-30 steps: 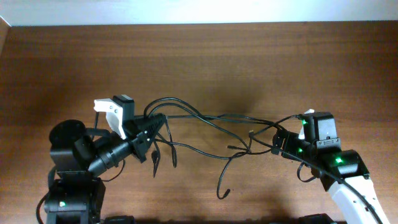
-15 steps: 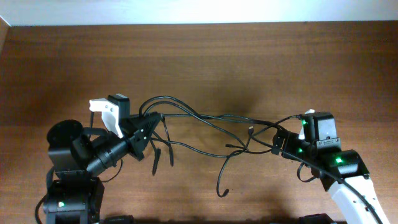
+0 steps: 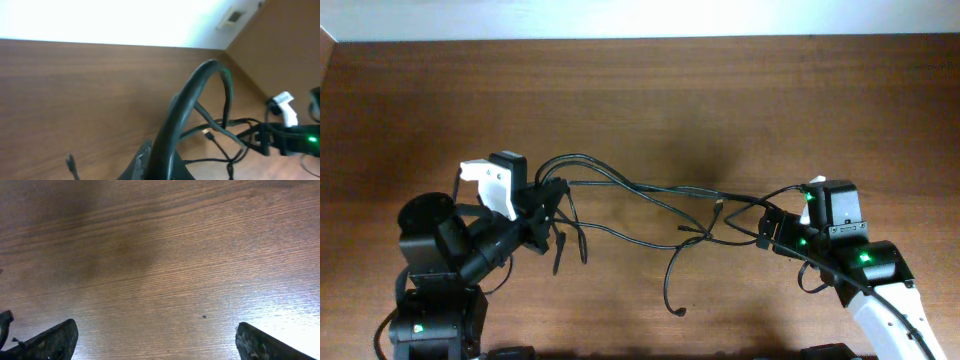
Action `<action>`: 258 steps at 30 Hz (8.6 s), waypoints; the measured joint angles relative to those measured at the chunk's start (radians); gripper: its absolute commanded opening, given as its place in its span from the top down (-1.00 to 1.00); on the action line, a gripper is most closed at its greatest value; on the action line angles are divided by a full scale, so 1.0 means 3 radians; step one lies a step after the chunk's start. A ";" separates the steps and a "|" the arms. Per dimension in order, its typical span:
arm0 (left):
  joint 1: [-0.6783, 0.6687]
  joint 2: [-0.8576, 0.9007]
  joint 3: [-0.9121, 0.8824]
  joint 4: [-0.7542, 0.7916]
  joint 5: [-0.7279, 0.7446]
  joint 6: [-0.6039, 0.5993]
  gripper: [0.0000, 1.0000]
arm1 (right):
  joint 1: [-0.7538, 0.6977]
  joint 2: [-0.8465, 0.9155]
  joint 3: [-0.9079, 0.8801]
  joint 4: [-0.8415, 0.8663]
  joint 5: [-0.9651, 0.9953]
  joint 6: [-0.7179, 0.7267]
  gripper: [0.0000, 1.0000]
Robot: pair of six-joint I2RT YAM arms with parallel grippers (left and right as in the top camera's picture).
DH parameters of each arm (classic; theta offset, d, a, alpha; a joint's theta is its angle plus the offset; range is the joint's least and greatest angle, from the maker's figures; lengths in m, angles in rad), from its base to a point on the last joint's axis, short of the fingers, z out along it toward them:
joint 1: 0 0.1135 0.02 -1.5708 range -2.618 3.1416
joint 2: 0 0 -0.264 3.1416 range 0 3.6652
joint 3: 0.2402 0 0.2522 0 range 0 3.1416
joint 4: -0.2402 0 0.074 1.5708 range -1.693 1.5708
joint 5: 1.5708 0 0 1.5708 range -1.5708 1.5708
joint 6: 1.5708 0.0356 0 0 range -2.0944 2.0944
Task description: Untangle cables
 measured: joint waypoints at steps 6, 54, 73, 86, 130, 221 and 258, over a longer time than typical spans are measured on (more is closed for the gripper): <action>0.0151 0.0000 0.0000 -0.0228 -0.0146 0.0239 1.00 | 0.0000 0.0000 0.0000 0.0005 -0.0001 0.0001 -0.98; 0.0366 0.0252 0.0045 -0.0500 0.0328 0.0744 1.00 | -0.0036 0.0000 -0.0031 0.0244 -0.0465 0.0069 -0.97; -0.0660 0.1301 0.0069 -0.0421 0.0403 0.0730 1.00 | -0.0036 0.0001 -0.0031 0.0389 -0.0833 0.0050 -0.97; -0.1397 0.2126 0.0094 -0.0205 -0.0278 0.0518 0.43 | -0.0036 0.0006 -0.0032 0.0383 -0.0832 0.0048 -0.97; -0.1518 0.0894 0.0094 -0.0894 -0.3147 -0.0795 -0.98 | -0.0036 0.0006 -0.0037 0.0429 -0.1415 -0.0221 -0.97; -0.1518 0.0889 0.0094 -0.0907 -0.3198 -0.0860 -0.98 | 0.0937 -0.1246 0.0078 0.1359 -0.1836 0.0528 0.92; -0.1518 0.0889 0.0094 -0.0907 -0.3198 -0.0860 -0.99 | 0.1184 -0.0738 0.0078 0.2480 -0.2096 0.0712 0.92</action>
